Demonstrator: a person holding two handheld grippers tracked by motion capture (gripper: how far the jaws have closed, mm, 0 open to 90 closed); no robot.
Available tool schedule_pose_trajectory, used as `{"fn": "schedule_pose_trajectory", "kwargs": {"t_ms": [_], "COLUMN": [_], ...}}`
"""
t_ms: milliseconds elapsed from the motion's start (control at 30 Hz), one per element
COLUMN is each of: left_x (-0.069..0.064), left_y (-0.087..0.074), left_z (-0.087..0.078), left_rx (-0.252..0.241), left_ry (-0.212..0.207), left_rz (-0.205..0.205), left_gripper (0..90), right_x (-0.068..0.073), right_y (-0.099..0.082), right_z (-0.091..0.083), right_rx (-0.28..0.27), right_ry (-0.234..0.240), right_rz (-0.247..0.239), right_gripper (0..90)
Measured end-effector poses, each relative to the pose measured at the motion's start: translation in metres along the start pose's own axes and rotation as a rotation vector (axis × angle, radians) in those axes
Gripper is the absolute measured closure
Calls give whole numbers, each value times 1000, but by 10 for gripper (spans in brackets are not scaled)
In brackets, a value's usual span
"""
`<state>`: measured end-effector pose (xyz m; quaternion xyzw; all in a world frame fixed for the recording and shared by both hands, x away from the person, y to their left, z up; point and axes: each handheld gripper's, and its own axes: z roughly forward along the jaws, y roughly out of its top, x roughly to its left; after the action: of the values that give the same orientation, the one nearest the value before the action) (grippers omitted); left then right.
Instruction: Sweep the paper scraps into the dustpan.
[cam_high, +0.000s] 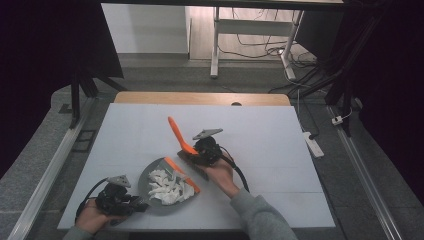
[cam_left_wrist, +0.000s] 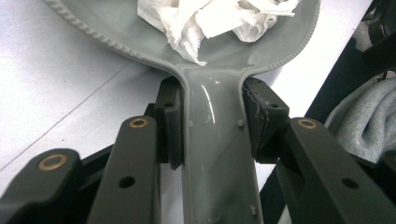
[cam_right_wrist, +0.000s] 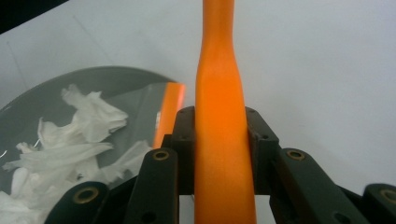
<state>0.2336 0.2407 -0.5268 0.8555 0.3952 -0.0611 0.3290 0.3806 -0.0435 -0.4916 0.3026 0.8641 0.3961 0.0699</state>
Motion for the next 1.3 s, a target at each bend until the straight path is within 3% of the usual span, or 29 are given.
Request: {"fn": "schedule_pose_trajectory", "kwargs": {"t_ms": [167,267,367,467,567,800,1067,1300], "left_x": [0,0,0,0,1,1,1,0], "left_y": [0,0,0,-1,-1,-1,-1,-1], "left_z": [0,0,0,0,-1,-2,-2,-3], "left_rx": [-1,-3,-6,-12,-19,-28,-30,-41], "left_ry": [1,1,0,-3,-5,-9,-6,-4], "left_rz": [1,0,0,-5,-4,-2,-2,5], "left_gripper": [617,617,617,617,617,617,617,617], "right_x": [22,35,43,48,43,21,18,3], "right_y": [3,5,8,11,14,15,14,9], "right_z": [12,12,8,1,-9,-25,-36,-48], "right_rx": [24,10,-12,-43,-78,-113,-127,-141], "right_ry": [35,68,152,146,118,71,73,45], "right_rz": [-33,-45,-18,-47,-53,-5,-11,13], "right_gripper": [697,697,697,696,696,696,697,696]}}
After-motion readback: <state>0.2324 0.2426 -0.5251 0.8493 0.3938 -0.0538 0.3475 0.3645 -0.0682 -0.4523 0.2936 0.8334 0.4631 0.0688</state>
